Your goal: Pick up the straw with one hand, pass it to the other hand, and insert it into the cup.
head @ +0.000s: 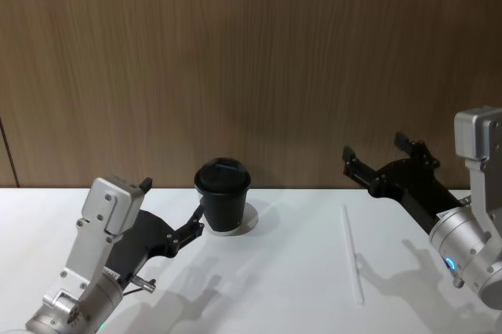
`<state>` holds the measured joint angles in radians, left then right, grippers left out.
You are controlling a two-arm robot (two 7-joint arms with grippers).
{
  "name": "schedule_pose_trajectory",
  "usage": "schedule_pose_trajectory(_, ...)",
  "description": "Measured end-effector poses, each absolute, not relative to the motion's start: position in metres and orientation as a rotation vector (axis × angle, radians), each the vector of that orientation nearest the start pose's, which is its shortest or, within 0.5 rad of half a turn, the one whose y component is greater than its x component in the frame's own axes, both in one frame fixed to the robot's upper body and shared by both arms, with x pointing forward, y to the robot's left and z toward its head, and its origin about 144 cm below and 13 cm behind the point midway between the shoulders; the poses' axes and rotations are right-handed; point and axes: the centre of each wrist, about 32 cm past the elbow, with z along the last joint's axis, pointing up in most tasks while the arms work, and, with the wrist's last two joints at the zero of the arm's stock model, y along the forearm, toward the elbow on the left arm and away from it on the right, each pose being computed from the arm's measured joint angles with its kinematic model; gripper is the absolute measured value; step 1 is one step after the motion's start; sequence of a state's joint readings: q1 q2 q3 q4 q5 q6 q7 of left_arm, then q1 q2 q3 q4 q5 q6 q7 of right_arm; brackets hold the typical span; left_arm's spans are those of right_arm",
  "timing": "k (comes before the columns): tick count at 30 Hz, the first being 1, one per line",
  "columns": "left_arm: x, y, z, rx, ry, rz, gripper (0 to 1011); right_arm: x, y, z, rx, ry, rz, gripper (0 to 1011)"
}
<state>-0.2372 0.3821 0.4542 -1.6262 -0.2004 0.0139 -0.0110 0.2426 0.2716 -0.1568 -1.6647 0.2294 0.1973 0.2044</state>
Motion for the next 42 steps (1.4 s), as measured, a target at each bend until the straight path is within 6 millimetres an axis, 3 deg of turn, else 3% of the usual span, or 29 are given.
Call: schedule_pose_trajectory(42, 0.4920, 0.1984, 1.2044, 0.061, -0.268, 1.124, 1002, 0.5116, -0.2501, 1.2521, 0.006, -0.128, -1.201, 1001)
